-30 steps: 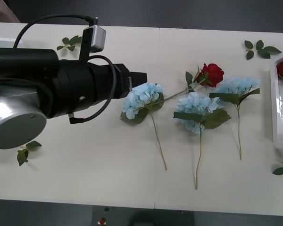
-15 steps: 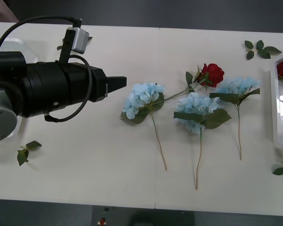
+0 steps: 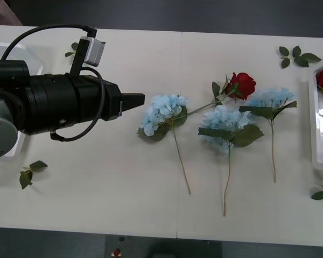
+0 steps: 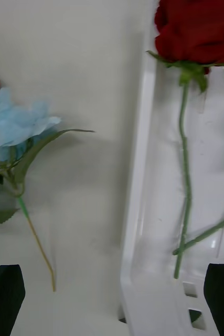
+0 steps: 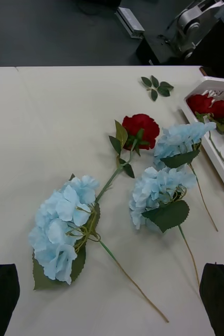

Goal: Put the red flowers into the right box and the blue flowers into the left box

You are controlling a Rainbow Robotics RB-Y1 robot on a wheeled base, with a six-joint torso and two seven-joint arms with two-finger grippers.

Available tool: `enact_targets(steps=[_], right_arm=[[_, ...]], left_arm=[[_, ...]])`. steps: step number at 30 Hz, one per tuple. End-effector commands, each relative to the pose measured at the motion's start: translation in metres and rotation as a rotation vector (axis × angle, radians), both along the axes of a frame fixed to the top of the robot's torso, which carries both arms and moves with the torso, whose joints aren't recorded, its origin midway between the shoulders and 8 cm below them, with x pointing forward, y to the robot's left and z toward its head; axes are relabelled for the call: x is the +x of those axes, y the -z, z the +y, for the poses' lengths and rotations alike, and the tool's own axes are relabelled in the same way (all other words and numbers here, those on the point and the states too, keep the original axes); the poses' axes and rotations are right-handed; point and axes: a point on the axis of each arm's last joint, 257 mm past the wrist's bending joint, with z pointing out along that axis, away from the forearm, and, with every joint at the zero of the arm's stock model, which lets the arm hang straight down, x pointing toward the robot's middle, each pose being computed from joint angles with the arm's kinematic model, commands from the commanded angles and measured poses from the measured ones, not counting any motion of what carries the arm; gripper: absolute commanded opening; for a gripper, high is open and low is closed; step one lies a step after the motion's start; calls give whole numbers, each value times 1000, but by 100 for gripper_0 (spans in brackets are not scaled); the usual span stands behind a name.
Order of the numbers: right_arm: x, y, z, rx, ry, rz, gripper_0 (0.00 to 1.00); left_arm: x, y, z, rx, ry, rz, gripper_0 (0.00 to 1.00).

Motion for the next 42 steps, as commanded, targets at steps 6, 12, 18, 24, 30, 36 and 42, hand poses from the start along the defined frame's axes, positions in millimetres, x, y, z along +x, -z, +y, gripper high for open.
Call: enact_targets(steps=[6, 12, 18, 24, 30, 36, 42], right_arm=[[13, 20, 73, -34, -272, -11, 100], [20, 50, 94, -65, -296, 6, 100], [24, 74, 106, -97, -294, 27, 100], [29, 102, 116, -125, -305, 46, 100], [38, 126, 122, -138, -319, 38, 100], [36, 139, 128, -138, -334, 50, 100], [36, 145, 135, -129, -340, 48, 100]], left_arm=[[-12, 13, -15, 8, 42, 19, 100], [-18, 31, -23, -3, 38, 94, 100], [-20, 52, -35, 4, -6, 152, 100], [-15, 81, -50, 3, -51, 221, 100], [0, 107, -54, 125, -146, 237, 100], [5, 124, -72, 136, -219, 294, 100], [11, 148, -89, 134, -273, 352, 100]])
